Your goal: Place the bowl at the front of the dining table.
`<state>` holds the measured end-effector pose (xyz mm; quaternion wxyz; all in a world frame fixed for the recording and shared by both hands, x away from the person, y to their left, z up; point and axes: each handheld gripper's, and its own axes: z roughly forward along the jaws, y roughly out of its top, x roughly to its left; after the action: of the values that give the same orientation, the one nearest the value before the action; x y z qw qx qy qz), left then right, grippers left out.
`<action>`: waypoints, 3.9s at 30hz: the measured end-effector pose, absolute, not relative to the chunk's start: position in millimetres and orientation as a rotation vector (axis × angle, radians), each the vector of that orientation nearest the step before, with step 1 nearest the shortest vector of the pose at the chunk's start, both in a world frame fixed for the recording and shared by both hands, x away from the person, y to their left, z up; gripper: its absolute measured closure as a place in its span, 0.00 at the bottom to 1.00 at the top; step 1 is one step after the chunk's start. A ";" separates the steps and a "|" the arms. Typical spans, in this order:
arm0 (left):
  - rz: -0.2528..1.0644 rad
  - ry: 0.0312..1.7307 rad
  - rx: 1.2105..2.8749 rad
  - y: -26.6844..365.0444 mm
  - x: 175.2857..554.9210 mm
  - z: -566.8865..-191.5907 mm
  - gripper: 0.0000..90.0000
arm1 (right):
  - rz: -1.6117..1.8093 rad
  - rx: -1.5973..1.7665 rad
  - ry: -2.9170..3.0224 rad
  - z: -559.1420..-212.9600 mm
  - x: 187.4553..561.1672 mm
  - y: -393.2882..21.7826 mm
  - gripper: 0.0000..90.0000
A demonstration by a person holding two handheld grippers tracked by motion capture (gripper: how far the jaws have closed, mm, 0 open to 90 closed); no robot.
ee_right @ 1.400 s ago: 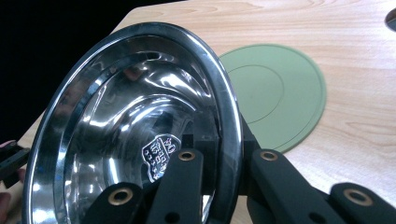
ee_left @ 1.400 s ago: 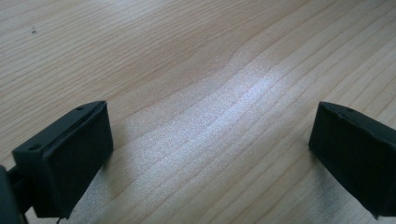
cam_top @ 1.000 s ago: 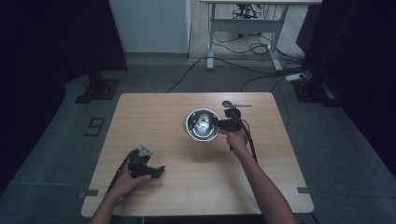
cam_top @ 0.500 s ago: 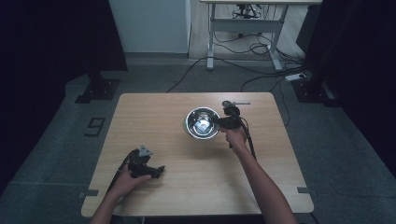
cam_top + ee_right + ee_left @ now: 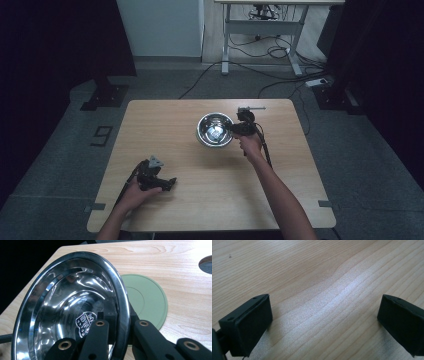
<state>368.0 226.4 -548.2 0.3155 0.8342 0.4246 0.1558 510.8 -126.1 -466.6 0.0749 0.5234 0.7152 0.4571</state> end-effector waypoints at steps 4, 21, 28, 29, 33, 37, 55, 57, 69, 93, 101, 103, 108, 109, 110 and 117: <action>0.411 1.118 2.197 226.4 368.0 -548.2 0.00 | 1.346 1.579 2.150 -469.4 513.7 -125.5 0.96; 0.410 1.119 2.196 226.4 368.0 -548.2 0.00 | 1.322 1.587 2.154 -471.5 524.9 -117.3 0.96; 0.410 1.119 2.196 226.3 368.0 -548.2 0.00 | 1.296 1.608 2.158 -477.9 531.8 -113.6 0.95; 0.410 1.119 2.196 226.4 368.0 -548.2 0.00 | 1.296 1.613 2.156 -478.3 532.9 -112.7 0.95; 0.411 1.119 2.197 226.4 368.0 -548.2 0.00 | 1.285 1.617 2.159 -479.9 538.5 -108.5 0.95; 0.411 1.118 2.197 226.4 368.1 -548.2 0.00 | 1.286 1.624 2.152 -482.7 542.9 -106.5 0.95; 0.411 1.119 2.197 226.4 368.1 -548.2 0.00 | 1.264 1.725 2.096 -500.1 561.1 -115.5 0.95; 0.411 1.119 2.198 226.4 368.1 -548.1 0.00 | 1.261 1.727 2.098 -500.5 562.3 -115.4 0.95; 0.410 1.119 2.197 226.4 368.1 -548.2 0.00 | 1.260 1.743 2.094 -504.9 570.9 -109.9 0.95; 0.410 1.118 2.197 226.4 368.1 -548.2 0.00 | 1.215 1.844 2.049 -529.6 580.0 -110.7 0.95; 0.410 1.118 2.197 226.4 368.1 -548.2 0.00 | 1.224 1.840 2.074 -538.7 579.4 -112.2 0.86; 0.411 1.118 2.197 226.4 368.1 -548.2 0.00 | 1.242 1.835 2.066 -539.3 578.2 -112.6 0.85; 0.410 1.118 2.197 226.4 368.1 -548.2 0.00 | 1.250 1.809 2.075 -539.4 575.6 -115.4 0.75; 0.411 1.118 2.198 226.4 368.1 -548.2 0.00 | 1.266 1.796 2.076 -539.2 575.1 -116.4 0.71; 0.410 1.118 2.197 226.4 368.2 -548.2 0.00 | 1.276 1.798 2.077 -538.5 574.1 -117.2 0.68; 0.409 1.114 2.199 226.2 368.2 -548.2 0.00 | 1.300 1.697 2.115 -527.5 566.9 -123.6 0.49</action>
<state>368.2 226.2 -548.2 0.3158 0.8350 0.4229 0.1553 566.9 -123.6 -527.5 0.0673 0.5630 0.7017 0.4314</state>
